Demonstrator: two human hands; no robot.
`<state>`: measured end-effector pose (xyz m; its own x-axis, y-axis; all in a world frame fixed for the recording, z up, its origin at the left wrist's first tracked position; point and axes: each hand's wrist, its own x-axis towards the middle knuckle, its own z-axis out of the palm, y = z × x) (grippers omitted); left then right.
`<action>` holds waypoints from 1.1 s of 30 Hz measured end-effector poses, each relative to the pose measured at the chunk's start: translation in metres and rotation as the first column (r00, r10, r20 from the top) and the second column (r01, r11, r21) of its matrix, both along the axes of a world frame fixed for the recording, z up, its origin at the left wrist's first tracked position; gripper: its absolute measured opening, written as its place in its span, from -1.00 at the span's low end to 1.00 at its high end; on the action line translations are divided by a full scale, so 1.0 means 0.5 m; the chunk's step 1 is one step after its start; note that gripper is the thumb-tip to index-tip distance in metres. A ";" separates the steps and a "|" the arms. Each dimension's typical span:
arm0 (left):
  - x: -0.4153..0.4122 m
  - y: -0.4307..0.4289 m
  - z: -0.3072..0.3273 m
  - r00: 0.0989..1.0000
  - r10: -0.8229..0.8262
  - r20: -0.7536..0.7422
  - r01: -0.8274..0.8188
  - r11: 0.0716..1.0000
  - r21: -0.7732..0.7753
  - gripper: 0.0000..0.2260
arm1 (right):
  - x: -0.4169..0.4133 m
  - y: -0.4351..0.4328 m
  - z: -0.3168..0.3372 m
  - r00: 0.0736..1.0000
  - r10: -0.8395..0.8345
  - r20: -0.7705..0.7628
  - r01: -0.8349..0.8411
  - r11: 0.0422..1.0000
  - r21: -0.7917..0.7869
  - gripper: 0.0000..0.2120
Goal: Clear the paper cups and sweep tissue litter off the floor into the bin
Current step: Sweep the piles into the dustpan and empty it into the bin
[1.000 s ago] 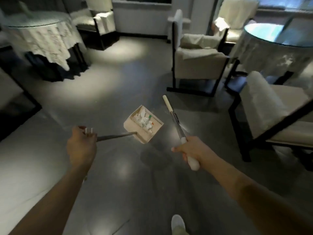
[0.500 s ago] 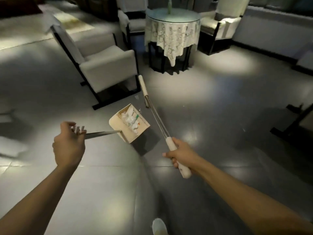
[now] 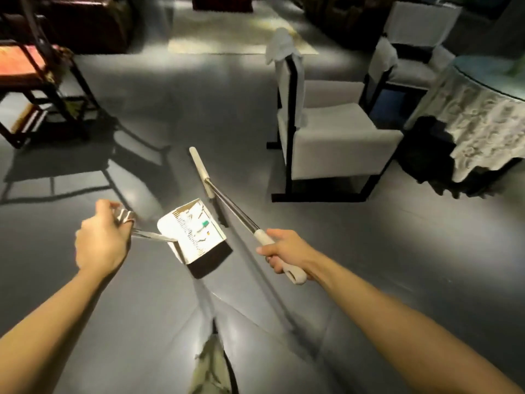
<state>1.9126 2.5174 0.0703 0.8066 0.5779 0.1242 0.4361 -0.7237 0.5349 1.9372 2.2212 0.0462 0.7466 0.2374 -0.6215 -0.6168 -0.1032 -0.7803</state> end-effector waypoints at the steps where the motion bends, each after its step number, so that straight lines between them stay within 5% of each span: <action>1: 0.052 0.037 0.001 0.999 0.038 -0.007 -0.038 0.999 -0.009 -0.74 | 0.066 0.037 -0.002 1.000 0.020 0.011 -0.020 1.000 -0.007 -0.39; 6: 0.344 0.179 0.036 0.992 0.125 0.028 -0.125 0.992 -0.013 -0.74 | 0.383 0.171 0.025 0.997 0.022 0.068 -0.025 0.999 0.039 -0.36; 16: 1.079 0.293 0.035 0.998 0.013 0.064 -0.013 1.000 0.008 -0.71 | 1.103 0.280 0.075 0.982 -0.088 0.165 0.063 0.987 0.150 -0.58; 24: 1.660 0.352 0.092 0.985 -0.009 0.174 0.019 0.998 -0.059 -0.71 | 1.731 0.349 0.150 0.956 -0.152 0.252 0.132 0.987 0.094 -0.91; 29: 2.054 0.378 0.075 0.970 -0.069 0.232 0.091 0.992 -0.085 -0.74 | 2.119 0.385 0.132 0.942 -0.201 0.270 0.183 0.979 0.091 -0.91; 33: 2.404 0.410 0.053 0.949 -0.161 0.272 0.199 0.973 -0.119 -0.77 | 2.428 0.415 0.117 0.923 -0.323 0.208 0.268 0.929 0.254 -0.88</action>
